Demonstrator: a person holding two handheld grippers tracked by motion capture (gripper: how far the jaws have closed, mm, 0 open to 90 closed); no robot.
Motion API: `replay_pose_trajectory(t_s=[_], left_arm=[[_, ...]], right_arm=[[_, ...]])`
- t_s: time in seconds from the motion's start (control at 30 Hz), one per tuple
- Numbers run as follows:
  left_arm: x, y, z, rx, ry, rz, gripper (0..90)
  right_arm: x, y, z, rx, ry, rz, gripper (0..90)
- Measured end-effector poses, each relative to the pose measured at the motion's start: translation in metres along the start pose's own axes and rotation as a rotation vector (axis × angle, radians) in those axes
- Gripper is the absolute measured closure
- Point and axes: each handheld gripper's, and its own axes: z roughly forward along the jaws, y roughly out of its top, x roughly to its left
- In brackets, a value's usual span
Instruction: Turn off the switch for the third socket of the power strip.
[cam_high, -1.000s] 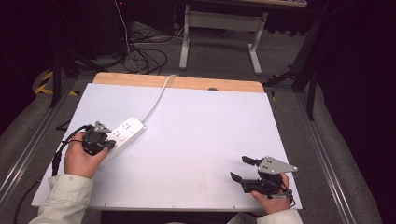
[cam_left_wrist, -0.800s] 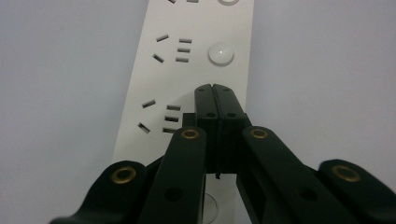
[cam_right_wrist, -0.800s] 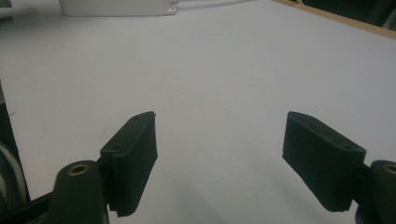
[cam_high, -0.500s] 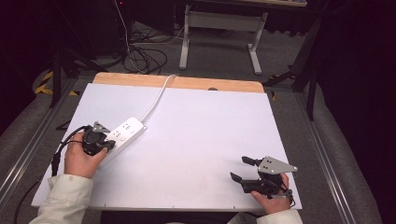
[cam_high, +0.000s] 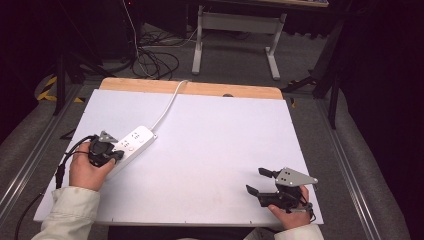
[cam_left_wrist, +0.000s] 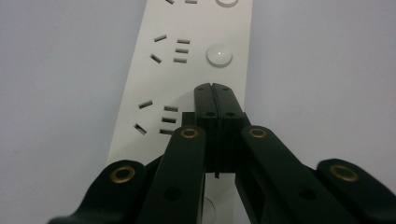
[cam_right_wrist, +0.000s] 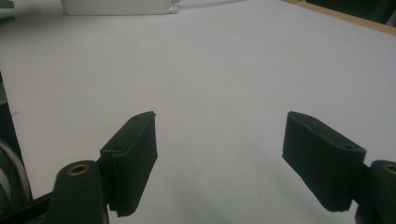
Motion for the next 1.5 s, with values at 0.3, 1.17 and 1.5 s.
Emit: replay_pose_trajectory(t_s=[0.3, 1.17, 1.5], left_arm=[[0.000, 0.002, -0.015, -0.064, -0.002, 0.001, 90.0], [-0.005, 0.004, -0.039, -0.162, -0.030, -0.002, 77.6], [-0.015, 0.003, -0.056, -0.300, -0.057, 0.007, 49.1]], right_arm=[[-0.001, 0.000, 0.000, -0.004, -0.003, 0.007, 26.5], [-0.001, 0.000, 0.000, 0.001, -0.007, 0.000, 26.6], [-0.002, -0.001, -0.001, -0.004, -0.005, 0.003, 26.5]])
